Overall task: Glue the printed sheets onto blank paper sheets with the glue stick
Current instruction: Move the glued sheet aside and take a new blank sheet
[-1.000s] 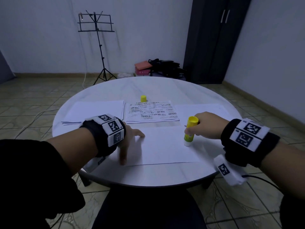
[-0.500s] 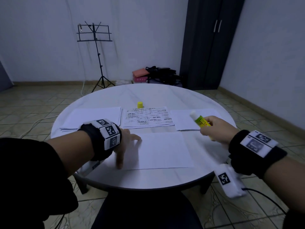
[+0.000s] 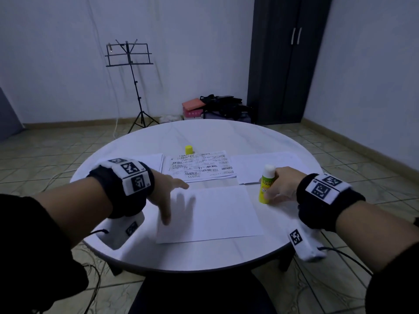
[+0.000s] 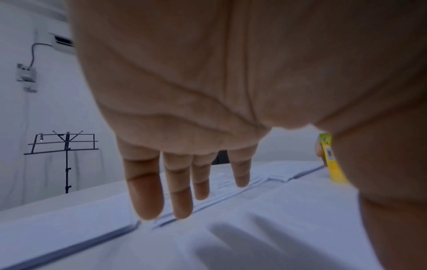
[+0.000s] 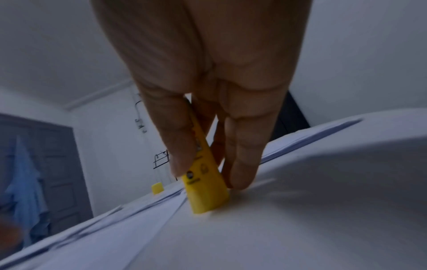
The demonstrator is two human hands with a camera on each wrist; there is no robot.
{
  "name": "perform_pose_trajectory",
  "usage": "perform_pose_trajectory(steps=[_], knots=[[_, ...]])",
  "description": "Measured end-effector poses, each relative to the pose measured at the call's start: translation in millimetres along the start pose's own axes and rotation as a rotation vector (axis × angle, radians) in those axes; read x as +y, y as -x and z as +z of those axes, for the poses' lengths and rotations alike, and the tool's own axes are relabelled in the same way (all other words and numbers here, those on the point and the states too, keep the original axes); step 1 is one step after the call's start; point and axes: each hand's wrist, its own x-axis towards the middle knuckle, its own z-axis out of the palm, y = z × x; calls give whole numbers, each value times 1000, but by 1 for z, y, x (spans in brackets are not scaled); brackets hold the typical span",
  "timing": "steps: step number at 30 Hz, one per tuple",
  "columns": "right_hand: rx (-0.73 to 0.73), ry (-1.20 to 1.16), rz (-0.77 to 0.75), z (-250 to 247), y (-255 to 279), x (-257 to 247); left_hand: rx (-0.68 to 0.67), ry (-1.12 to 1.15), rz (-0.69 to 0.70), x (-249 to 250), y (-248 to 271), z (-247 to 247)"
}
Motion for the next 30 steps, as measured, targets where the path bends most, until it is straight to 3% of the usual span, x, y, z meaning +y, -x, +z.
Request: perform_pose_trajectory(steps=[7, 13, 20, 30], knots=[[6, 372, -52, -15, -8, 4, 105, 43, 22, 27, -36, -43], [130, 615, -42, -47, -37, -3, 189, 58, 86, 71, -91, -78], [-47, 901, 58, -56, -91, -1, 208, 123, 101, 109, -156, -98], [-103, 963, 102, -63, -112, -7, 212, 96, 98, 119, -189, -106]])
